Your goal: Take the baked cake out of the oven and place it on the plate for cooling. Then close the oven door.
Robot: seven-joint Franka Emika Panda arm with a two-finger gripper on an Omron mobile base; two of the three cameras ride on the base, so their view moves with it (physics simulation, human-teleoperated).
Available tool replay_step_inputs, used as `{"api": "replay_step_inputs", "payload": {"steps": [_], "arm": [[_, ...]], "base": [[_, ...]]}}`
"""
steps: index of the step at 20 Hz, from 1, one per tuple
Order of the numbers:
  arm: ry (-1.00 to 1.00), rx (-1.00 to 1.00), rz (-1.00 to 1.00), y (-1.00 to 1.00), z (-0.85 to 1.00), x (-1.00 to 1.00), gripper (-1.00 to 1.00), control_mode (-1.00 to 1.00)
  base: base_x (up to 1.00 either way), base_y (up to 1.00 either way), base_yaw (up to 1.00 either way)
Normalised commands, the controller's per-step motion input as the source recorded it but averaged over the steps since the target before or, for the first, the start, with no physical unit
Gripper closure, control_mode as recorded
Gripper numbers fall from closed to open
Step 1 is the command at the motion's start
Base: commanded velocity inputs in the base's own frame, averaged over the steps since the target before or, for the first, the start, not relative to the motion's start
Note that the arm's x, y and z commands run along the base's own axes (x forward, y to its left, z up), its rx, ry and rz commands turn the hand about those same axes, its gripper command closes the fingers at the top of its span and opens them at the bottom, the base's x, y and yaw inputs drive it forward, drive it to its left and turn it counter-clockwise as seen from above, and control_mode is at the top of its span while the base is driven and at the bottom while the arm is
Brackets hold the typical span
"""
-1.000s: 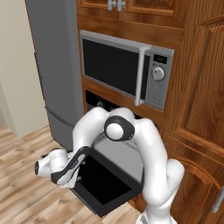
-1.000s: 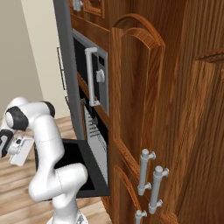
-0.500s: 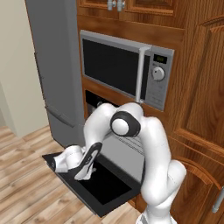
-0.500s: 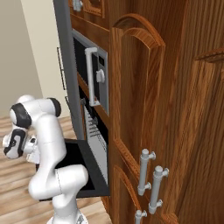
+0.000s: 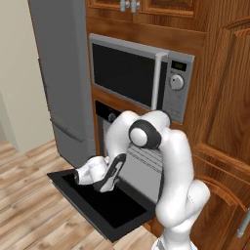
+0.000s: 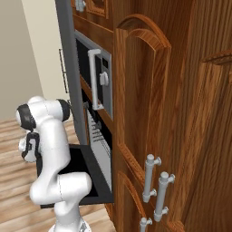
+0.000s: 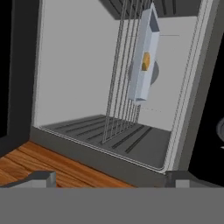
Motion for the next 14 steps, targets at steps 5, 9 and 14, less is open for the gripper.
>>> {"api": "replay_step_inputs", "payload": {"steps": [5,9,14], "arm": [[0.00,0.00,-0.03,-0.49,0.00,0.59,-1.00,-1.00],[0.00,0.00,-0.03,-0.42,0.00,0.51,-1.00,-1.00],[0.00,-0.01,-0.02,-0.30,-0.01,0.47,-1.00,-1.00]], "base": [[0.00,0.00,0.00],[0.00,0.00,0.00],[0.00,0.00,0.00]]}}
